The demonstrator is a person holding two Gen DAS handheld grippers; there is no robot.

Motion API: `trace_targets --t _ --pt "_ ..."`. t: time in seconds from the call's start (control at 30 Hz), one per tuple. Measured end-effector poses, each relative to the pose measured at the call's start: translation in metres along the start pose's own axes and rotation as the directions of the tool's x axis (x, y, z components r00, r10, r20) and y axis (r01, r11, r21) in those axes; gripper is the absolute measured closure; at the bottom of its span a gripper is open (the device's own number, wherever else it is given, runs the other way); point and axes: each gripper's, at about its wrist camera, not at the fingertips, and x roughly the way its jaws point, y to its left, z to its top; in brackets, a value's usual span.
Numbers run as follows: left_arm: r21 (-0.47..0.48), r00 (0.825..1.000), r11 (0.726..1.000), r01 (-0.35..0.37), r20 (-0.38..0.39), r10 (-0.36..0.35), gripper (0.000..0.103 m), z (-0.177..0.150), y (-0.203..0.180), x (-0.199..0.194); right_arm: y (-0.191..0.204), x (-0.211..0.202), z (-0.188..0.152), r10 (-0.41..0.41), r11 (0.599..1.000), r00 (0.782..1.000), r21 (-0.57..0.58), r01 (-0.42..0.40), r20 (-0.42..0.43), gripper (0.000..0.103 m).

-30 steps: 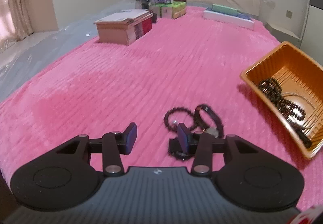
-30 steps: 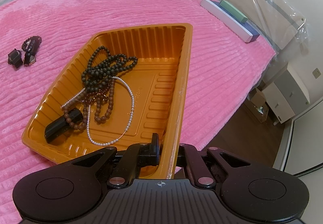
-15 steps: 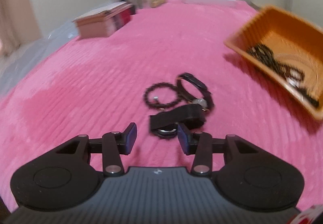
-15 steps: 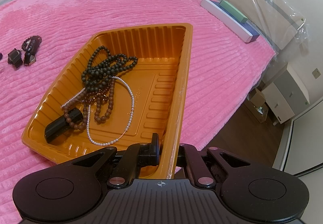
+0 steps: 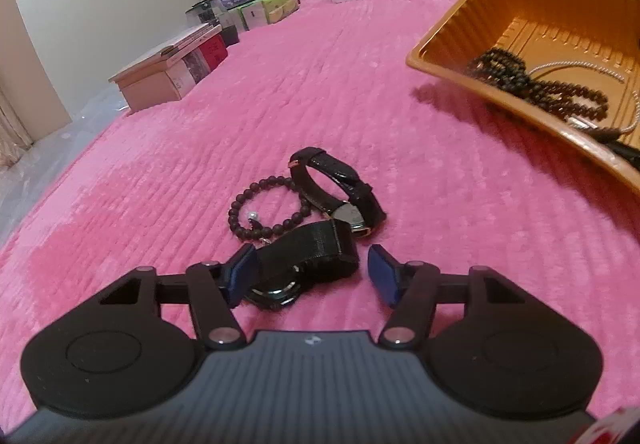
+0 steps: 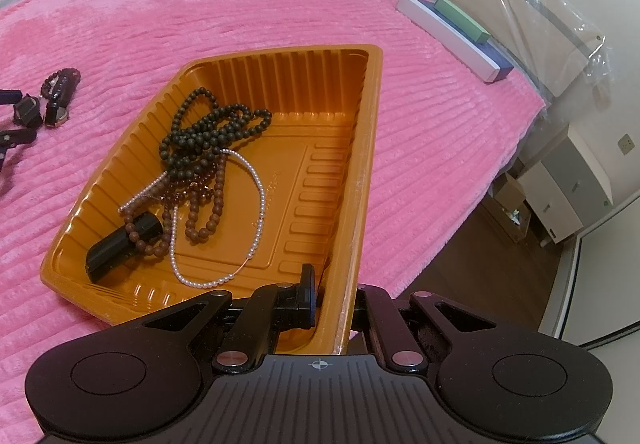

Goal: Organize jewelry
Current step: 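Grasp the black watch by its round face with the left tool, then carry the black watch into the tray and open the left tool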

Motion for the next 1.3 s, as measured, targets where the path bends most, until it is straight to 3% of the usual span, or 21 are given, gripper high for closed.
trace_targets --t 0.27,0.47,0.83,1.3 --pt "0.041 1.0 0.999 -0.003 0.021 0.002 0.066 -0.003 -0.001 -0.003 0.0 0.0 0.0 0.0 1.0 1.0 0.0 0.0 -0.001 0.099" --pt "0.009 1.0 1.0 0.004 0.026 -0.004 0.075 0.003 0.013 -0.016 0.0 0.0 0.0 -0.001 1.0 1.0 -0.001 0.001 0.0 0.099" --pt "-0.045 0.999 0.999 -0.003 0.032 0.004 0.076 0.013 0.044 -0.041 0.0 0.0 0.0 -0.001 1.0 1.0 -0.001 0.001 0.0 0.099" --pt "-0.018 0.996 0.998 0.058 0.063 -0.057 0.076 0.028 0.029 -0.058 0.001 0.0 0.0 -0.002 1.0 1.0 -0.002 0.002 0.0 0.099"
